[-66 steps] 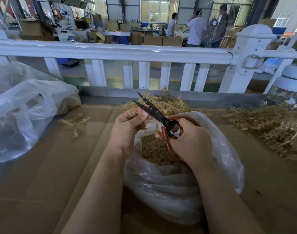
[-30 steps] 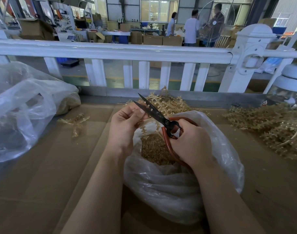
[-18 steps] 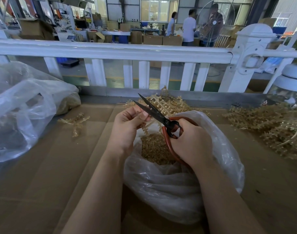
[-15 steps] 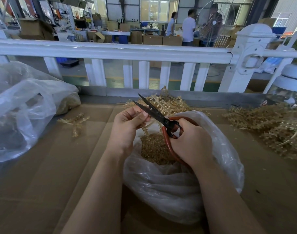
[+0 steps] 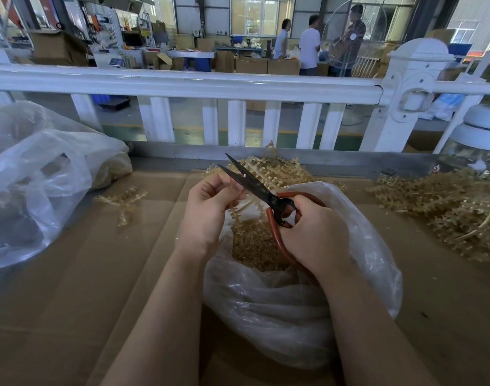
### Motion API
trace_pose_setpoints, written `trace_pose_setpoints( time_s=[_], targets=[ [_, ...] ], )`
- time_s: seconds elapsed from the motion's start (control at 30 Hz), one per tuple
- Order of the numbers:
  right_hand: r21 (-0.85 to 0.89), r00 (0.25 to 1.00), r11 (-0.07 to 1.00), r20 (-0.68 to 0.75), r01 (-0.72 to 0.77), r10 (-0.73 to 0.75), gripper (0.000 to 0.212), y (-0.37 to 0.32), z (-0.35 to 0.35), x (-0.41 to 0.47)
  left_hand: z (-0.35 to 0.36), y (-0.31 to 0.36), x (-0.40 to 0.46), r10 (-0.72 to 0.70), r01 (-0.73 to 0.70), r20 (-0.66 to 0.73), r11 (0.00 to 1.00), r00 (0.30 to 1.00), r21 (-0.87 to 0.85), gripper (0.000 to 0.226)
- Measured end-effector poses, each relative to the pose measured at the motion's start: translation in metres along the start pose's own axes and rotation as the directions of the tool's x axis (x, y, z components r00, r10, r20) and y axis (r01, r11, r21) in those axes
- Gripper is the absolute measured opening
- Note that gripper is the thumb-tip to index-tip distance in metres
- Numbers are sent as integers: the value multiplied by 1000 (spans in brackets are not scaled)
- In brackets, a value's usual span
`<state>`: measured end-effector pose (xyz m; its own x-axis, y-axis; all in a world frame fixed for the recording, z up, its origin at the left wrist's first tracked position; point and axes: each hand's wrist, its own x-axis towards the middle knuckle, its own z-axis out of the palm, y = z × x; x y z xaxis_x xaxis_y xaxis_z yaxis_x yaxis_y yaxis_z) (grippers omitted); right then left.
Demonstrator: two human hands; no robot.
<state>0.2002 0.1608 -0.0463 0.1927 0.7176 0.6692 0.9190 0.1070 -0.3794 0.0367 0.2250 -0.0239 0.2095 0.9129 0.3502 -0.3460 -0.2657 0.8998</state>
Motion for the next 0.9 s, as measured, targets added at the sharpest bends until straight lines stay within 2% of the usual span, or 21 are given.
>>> trace_pose_setpoints(
  time_s=[0.23,0.53,0.7,0.83,0.9],
  targets=[
    [-5,1000,1000,2,-28,28,62,-1,-2,0,5,3,-3,58,-61,35,992,998,110,14],
    [28,999,999,-17,-43,43,63,1,2,0,7,5,-3,3,-5,27,997,1000,83,11],
    [26,999,1000,-43,-13,14,59,2,3,0,6,6,-3,-26,25,5,997,1000,68,18],
    [55,998,998,-68,21,-17,56,2,4,-2,5,6,-3,-117,112,-59,990,991,-84,23],
    [131,997,991,-72,-31,40,50,1,5,-1,3,6,-2,-172,153,-85,968,981,-199,19]
  ],
)
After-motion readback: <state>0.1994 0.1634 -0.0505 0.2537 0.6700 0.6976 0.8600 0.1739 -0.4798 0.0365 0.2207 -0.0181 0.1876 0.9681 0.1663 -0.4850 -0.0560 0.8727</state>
